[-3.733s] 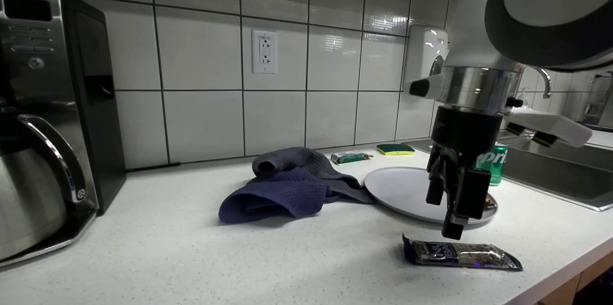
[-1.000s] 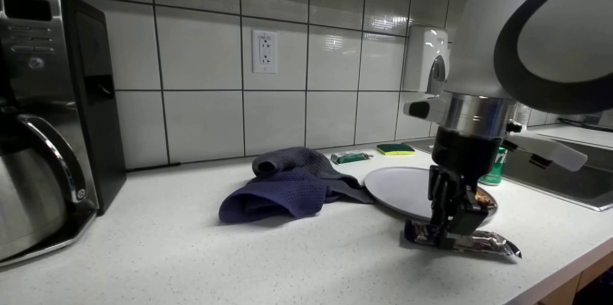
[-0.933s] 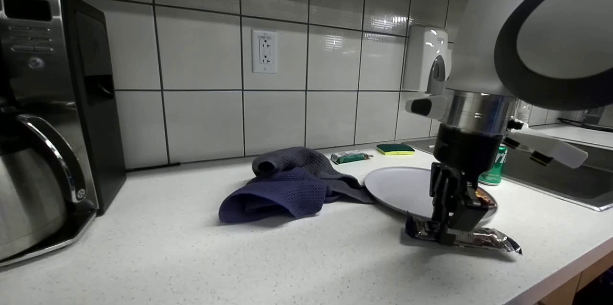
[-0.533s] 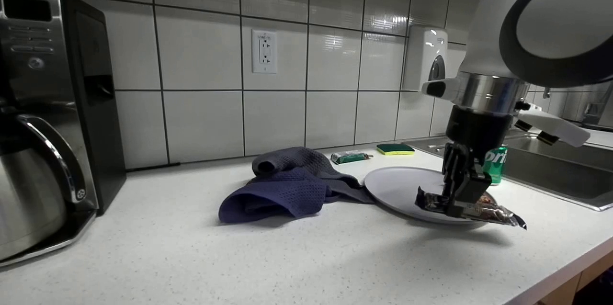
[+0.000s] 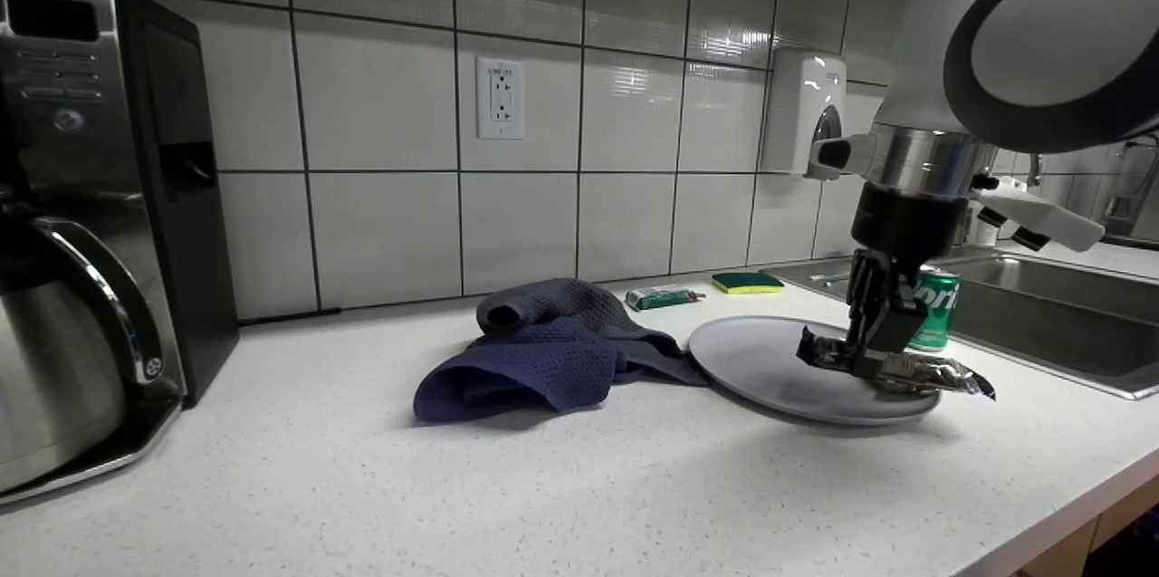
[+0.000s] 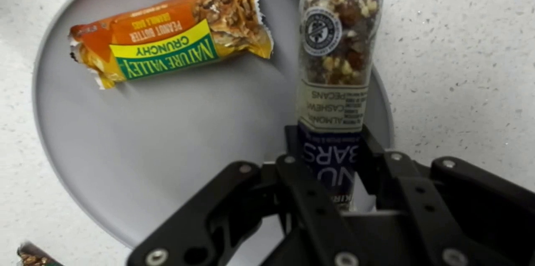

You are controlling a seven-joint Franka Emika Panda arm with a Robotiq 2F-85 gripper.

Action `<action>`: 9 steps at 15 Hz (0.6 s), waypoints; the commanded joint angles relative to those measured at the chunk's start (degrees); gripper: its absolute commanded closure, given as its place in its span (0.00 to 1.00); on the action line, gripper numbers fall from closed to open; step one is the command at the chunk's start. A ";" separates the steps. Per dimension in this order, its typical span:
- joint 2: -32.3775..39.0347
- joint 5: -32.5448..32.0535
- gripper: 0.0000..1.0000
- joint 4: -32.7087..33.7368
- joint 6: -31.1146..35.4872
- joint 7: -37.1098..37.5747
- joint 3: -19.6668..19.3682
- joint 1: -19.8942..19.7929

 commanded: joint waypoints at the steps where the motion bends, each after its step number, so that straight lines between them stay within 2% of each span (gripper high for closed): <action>1: 3.20 -1.91 0.90 4.05 -1.60 2.87 0.43 -0.49; 6: 7.84 -0.37 0.90 7.58 -0.94 3.29 1.27 -0.34; 9: 8.33 1.06 0.90 8.64 -1.37 2.90 2.46 -0.36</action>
